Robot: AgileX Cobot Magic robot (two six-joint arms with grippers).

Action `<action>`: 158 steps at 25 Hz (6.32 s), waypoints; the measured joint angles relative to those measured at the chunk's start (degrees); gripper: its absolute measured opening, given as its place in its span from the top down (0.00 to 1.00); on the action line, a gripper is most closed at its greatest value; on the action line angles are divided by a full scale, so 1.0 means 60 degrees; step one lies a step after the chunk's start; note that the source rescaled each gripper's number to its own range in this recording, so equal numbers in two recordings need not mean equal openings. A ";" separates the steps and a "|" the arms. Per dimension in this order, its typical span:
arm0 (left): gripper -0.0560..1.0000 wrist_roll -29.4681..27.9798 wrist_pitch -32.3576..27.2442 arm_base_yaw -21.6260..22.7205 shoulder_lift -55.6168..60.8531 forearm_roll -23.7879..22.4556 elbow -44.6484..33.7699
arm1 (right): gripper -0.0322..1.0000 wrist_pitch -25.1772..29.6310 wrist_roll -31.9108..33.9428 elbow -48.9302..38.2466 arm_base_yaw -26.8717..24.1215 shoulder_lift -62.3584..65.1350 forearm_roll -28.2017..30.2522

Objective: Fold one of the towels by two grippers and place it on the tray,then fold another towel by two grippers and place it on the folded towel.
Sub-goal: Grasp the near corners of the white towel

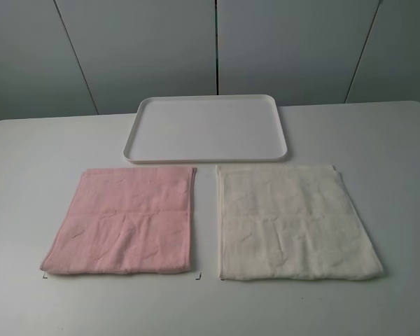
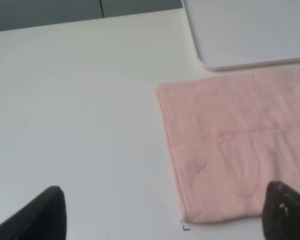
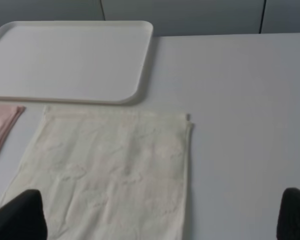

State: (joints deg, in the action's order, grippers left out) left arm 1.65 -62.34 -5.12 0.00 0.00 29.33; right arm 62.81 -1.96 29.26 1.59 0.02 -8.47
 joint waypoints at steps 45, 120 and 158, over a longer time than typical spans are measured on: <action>0.00 0.6482 0.2911 -0.6276 -1.4298 0.1672 0.4264 | 0.00 0.0579 -0.8888 0.2108 0.0000 -0.9598 -0.0968; 0.00 0.4244 0.2652 -0.9783 -2.0565 0.0586 0.7922 | 0.00 -0.2950 -1.3273 -0.0678 0.1249 -1.3543 -0.0938; 0.00 0.4257 0.2619 -0.9783 -2.0565 0.0588 0.7976 | 0.02 -0.5460 -1.3761 -0.1085 0.1249 -1.5503 -0.0073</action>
State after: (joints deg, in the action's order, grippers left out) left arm 27.19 -46.63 -63.82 -123.39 3.53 77.19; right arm 30.05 -84.53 22.75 9.09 -93.00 -8.91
